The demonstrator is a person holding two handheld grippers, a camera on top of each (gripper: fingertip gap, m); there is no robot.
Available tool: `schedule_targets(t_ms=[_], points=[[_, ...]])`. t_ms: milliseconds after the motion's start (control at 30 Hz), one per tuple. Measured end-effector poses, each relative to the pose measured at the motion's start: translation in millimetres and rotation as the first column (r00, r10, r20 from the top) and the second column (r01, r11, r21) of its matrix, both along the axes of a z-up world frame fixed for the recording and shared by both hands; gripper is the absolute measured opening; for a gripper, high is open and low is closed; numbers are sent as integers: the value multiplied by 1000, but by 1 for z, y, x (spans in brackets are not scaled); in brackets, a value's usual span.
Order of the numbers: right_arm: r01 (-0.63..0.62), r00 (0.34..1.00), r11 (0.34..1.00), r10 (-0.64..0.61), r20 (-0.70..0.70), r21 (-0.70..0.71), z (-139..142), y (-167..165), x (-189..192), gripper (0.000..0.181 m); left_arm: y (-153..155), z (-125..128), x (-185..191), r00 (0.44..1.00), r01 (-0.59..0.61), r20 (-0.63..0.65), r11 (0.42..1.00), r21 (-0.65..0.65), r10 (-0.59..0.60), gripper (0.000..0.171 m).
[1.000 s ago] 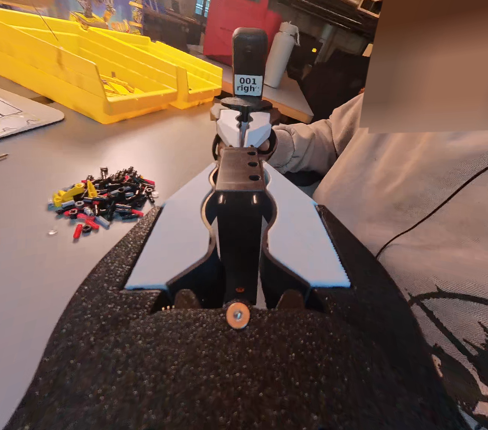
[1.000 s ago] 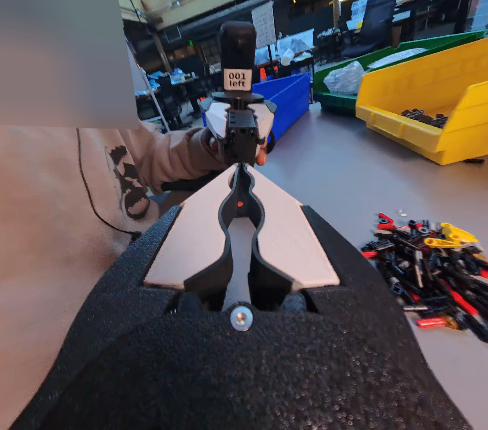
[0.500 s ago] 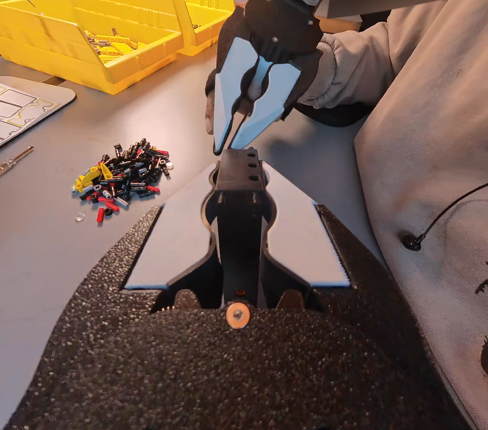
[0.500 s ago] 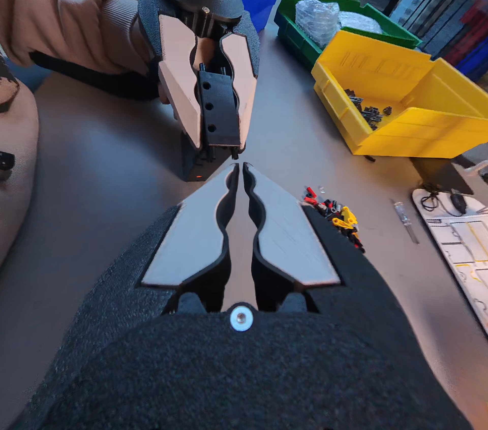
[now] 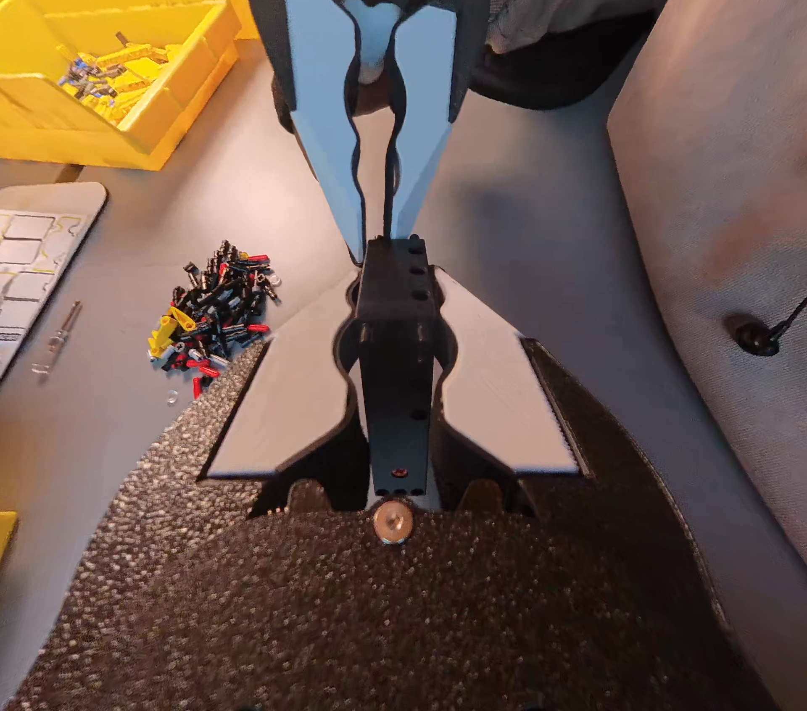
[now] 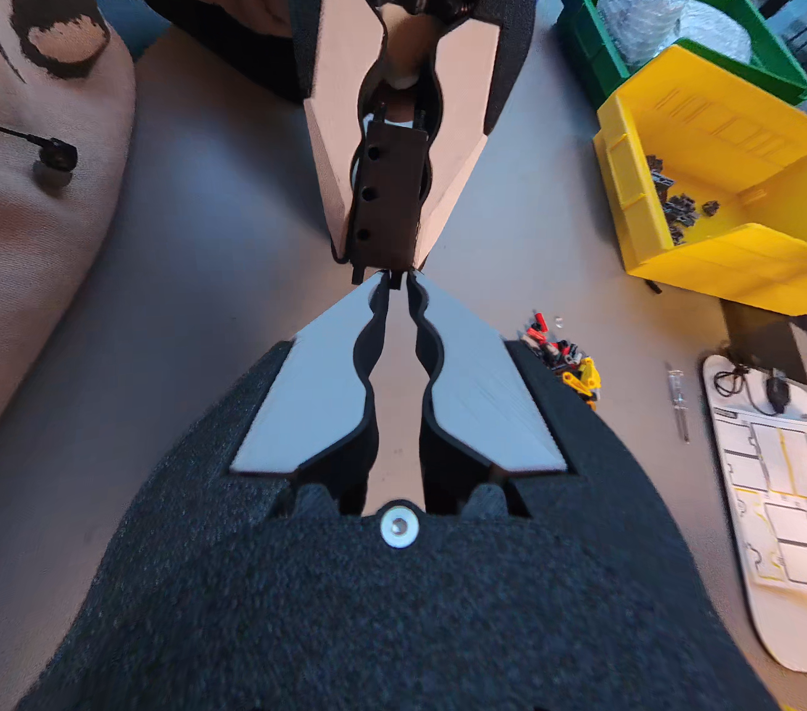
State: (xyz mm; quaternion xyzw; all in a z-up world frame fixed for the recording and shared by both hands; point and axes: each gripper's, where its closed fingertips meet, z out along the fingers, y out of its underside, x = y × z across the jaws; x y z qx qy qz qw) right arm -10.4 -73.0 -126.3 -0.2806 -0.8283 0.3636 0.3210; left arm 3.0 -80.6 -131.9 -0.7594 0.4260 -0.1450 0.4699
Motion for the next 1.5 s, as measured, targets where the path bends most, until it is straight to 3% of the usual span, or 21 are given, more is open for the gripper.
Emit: schedule_targets(t_ms=[267, 500, 600, 667, 700, 733, 867, 933, 1033, 1100, 1167, 1233, 1333, 1500], points=[[65, 998, 994, -66, 10, 91, -5, 11, -6, 1, 13, -9, -13, 961, -61, -262, 993, 105, 87, 26], [53, 997, 995, -57, -53, -82, 12, 11, -2, 1, 12, 5, -8, 995, -82, -53, 995, 62, 85, 27], [32, 996, 988, -44, -75, -150, 20, 8, 2, 1, 9, 10, -6, 997, -67, -22, 996, 62, 69, 27], [76, 992, 984, -92, -91, -160, 26, 26, 7, 1, 13, 10, -37, 985, -166, -43, 983, 77, 170, 27], [120, 981, 964, -151, -118, -237, 41, 47, 14, 1, 11, 12, -62, 972, -235, 1, 969, 73, 235, 26], [143, 975, 953, -183, -128, -269, 48, 61, 21, 0, 5, 15, -69, 970, -232, 90, 972, 43, 228, 26], [126, 985, 967, -149, -90, -219, 21, 41, 9, 3, 14, 26, -37, 986, -122, 130, 988, 96, 109, 27], [199, 975, 960, -214, -59, -197, 10, 59, 3, 3, 18, 30, -39, 976, -125, 187, 990, 71, 110, 27], [349, 930, 918, -365, -54, -188, -1, 95, -12, 3, 26, 30, -49, 921, -183, 353, 983, 15, 166, 27], [419, 906, 905, -422, -39, -74, -18, 112, -28, 3, 27, 33, -47, 861, -157, 484, 987, -38, 156, 26], [439, 898, 898, -439, -8, 3, -39, 119, -44, 3, 27, 37, -44, 835, -145, 532, 989, -40, 144, 26], [453, 889, 890, -455, 46, 46, -63, 123, -52, 23, 27, 39, -43, 828, -143, 544, 989, -34, 139, 26], [399, 917, 917, -399, -4, 4, -51, 111, -51, 56, 23, 34, -42, 840, -150, 522, 988, -37, 148, 26], [132, 988, 974, -145, -59, -184, 6, 40, -29, 39, 25, 17, -41, 909, -193, 370, 981, -32, 191, 26]])
